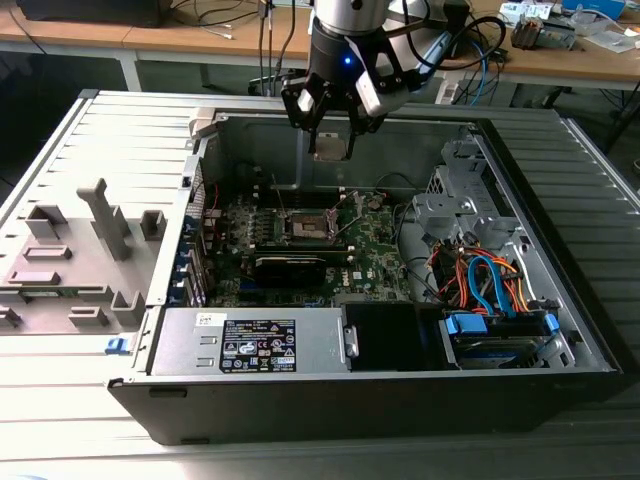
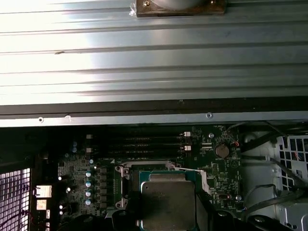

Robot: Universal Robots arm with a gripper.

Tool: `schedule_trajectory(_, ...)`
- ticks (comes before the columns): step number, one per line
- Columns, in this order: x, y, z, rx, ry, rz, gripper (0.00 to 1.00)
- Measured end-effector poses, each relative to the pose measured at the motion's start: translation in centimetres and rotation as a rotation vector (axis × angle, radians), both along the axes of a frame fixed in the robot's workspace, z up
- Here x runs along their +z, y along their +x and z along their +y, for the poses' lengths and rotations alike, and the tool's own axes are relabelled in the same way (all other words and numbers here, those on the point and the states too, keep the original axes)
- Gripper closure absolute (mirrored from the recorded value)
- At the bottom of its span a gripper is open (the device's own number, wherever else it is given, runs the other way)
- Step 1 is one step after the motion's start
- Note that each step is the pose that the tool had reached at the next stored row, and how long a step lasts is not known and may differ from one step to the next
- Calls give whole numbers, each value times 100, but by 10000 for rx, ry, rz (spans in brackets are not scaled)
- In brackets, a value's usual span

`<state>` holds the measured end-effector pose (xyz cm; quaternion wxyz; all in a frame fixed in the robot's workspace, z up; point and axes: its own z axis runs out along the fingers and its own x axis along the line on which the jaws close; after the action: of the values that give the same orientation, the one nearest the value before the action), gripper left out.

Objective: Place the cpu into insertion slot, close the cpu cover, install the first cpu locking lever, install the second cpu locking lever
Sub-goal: 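Place the cpu into insertion slot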

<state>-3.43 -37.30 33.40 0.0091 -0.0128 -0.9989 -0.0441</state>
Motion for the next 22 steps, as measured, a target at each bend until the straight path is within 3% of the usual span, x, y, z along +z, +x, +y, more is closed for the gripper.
schedule_trajectory(22,-28,0,-40,0,0,0,45)
